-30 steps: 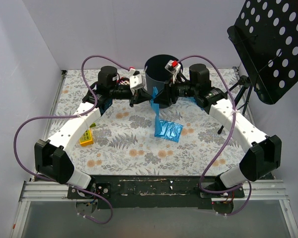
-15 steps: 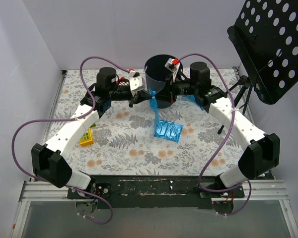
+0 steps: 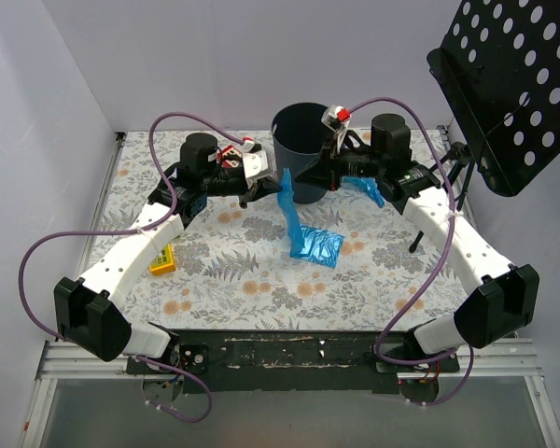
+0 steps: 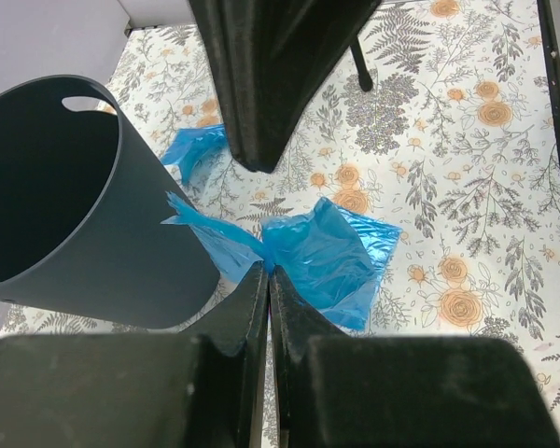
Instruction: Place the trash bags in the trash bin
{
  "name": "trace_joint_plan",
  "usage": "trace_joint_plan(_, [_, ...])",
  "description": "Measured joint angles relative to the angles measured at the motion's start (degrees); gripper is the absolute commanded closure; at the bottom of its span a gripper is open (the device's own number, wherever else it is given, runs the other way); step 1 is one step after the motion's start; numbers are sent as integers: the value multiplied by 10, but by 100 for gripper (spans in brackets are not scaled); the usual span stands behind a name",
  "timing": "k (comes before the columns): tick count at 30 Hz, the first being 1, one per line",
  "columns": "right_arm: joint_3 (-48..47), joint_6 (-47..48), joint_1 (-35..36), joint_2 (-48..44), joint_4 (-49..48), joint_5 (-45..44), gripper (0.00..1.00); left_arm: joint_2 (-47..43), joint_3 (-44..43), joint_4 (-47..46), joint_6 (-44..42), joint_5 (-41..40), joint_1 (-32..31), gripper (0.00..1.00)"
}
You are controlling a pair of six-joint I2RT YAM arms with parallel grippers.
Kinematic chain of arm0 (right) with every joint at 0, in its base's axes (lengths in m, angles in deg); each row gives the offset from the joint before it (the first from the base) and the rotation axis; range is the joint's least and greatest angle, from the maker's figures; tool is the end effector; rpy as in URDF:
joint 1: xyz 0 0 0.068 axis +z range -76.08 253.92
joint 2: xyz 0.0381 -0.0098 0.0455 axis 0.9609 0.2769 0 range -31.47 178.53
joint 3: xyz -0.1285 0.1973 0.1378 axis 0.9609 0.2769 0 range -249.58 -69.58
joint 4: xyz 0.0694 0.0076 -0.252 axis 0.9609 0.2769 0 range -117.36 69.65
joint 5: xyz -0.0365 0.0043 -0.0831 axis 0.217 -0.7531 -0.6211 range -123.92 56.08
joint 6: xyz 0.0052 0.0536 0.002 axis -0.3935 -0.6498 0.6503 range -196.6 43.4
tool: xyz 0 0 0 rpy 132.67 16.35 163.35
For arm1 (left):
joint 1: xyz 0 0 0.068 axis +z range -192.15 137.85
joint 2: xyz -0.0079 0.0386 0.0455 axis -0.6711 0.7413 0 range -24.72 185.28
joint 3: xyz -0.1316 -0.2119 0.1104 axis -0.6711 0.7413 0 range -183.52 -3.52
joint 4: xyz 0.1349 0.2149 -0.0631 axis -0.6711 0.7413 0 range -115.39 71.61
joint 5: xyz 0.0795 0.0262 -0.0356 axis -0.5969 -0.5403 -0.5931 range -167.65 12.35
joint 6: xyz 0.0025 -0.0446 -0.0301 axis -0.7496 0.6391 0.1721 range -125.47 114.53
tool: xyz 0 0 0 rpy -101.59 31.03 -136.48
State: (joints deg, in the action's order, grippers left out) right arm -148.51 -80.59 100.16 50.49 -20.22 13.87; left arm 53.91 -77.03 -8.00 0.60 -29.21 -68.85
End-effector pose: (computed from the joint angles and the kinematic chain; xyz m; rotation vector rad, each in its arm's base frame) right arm 0.2819 0.1683 0.4046 -0.9501 1.5526 1.1021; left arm 0.2629 -0.1620 0.3728 0.9150 1.7924 -1.1950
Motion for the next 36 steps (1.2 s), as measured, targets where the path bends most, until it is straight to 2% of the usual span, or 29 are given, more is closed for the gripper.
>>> trace_joint_plan(1, [0,-1,0,0,0,1,60,0,0,0,-1,0,0,100])
trace_joint_plan(2, [0,2,1,0,1,2,58,0,0,1,-1,0,0,100])
trace_joint_plan(7, [0,23,12,5,2,0,58,0,0,2,-2,5,0,100])
trace_joint_plan(12, [-1,27,22,36,-4,3,51,0,0,1,-3,10,0,100])
trace_joint_plan(15, [-7,27,29,56,-5,11,51,0,0,2,-4,11,0,100])
trace_joint_plan(18, [-8,23,31,62,-13,17,55,0,0,4,-7,11,3,100])
trace_joint_plan(19, [-8,19,31,62,-16,20,61,0,0,3,-8,11,3,100])
trace_joint_plan(22, [-8,8,33,62,-28,35,69,0,0,2,-14,12,3,100])
trace_joint_plan(25, [-8,1,34,62,-39,53,91,0,0,2,-19,14,3,100])
trace_joint_plan(27, [-9,-3,30,63,-48,61,99,0,0,6,-20,17,4,100])
trace_joint_plan(36, [-9,-3,25,67,-58,77,99,0,0,7,-23,8,3,100])
